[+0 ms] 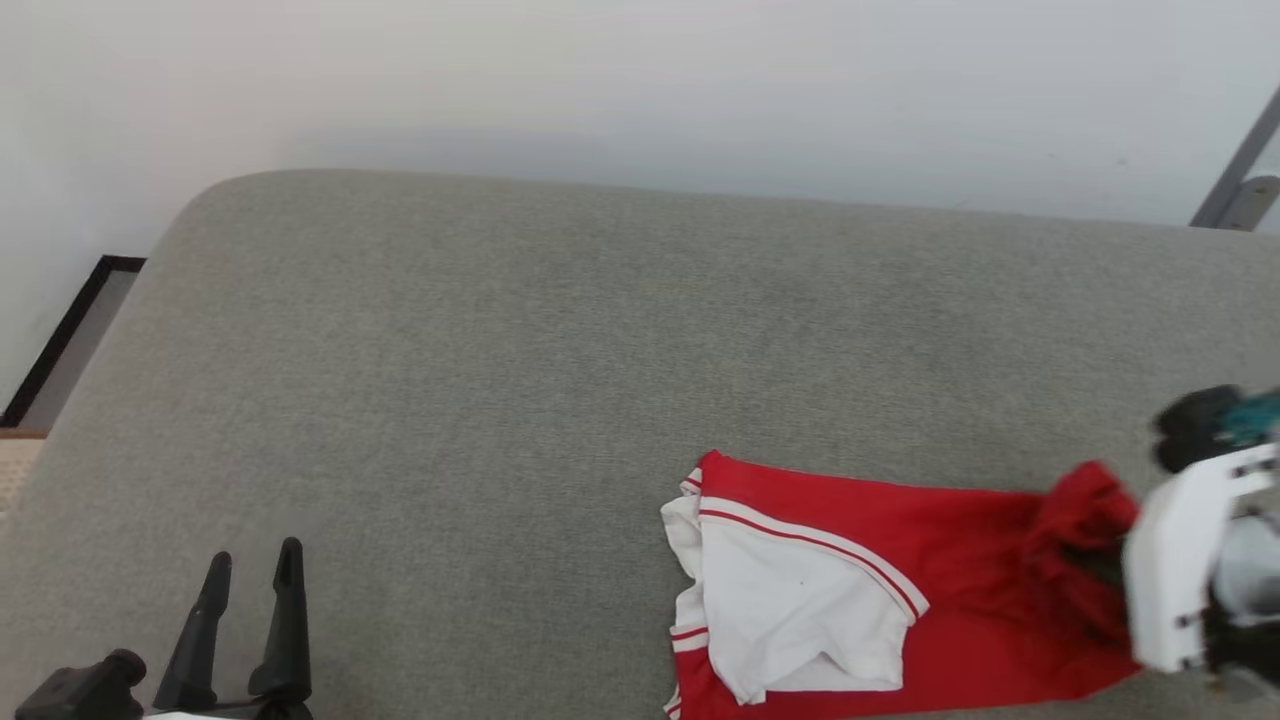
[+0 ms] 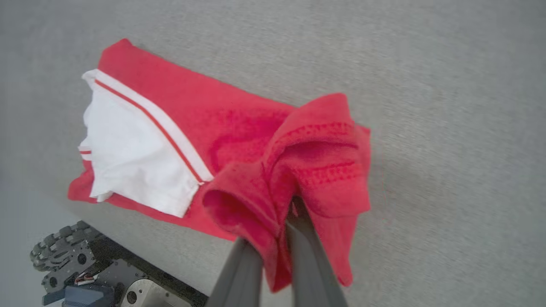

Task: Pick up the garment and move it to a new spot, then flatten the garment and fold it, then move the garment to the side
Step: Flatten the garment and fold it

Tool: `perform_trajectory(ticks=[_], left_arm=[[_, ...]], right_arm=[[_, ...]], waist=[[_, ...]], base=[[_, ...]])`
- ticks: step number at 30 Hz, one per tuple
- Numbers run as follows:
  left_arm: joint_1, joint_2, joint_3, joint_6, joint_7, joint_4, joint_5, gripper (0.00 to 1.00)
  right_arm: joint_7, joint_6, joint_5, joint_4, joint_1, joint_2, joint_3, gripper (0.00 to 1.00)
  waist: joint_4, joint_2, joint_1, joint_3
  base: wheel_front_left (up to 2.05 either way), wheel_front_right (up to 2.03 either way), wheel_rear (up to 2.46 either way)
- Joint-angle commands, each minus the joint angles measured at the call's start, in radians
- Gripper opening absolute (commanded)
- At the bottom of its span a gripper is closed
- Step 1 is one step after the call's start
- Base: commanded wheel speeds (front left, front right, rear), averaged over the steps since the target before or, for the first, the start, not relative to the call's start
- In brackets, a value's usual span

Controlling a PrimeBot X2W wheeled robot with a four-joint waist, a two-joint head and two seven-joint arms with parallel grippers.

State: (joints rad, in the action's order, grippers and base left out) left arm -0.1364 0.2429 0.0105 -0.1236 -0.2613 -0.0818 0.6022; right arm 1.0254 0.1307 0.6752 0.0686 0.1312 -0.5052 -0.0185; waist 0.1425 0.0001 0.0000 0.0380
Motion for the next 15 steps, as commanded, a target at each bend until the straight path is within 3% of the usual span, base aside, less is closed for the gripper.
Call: perform_trajectory(ticks=[1,8,15], left_arm=[[0.007,-0.003,0.004,-0.005,-0.005,-0.005,-0.011,1.0],[0.038,-0.003,0.034,-0.007,-0.005,-0.022,-0.019,1.0],[0.072,0.004,0.074,-0.007,-0.005,-0.033,0.002,1.0]], right_arm=[[0.003,0.0,0.002,0.021,-0.001,0.025,-0.044,0.0],[-0.021,0.0,0.013,-0.007,0.055,0.075,-0.195,0.0],[-0.092,0.0,0.036,-0.138,0.15,0.123,-0.377,0.0]], waist=[[0.017,-0.0001,0.0,0.001],[0.061,-0.0001,0.0,0.005],[0.114,-0.0001,0.0,0.01]], base=[[0.0,0.0,0.0],[0.0,0.0,0.0],[0.0,0.0,0.0]])
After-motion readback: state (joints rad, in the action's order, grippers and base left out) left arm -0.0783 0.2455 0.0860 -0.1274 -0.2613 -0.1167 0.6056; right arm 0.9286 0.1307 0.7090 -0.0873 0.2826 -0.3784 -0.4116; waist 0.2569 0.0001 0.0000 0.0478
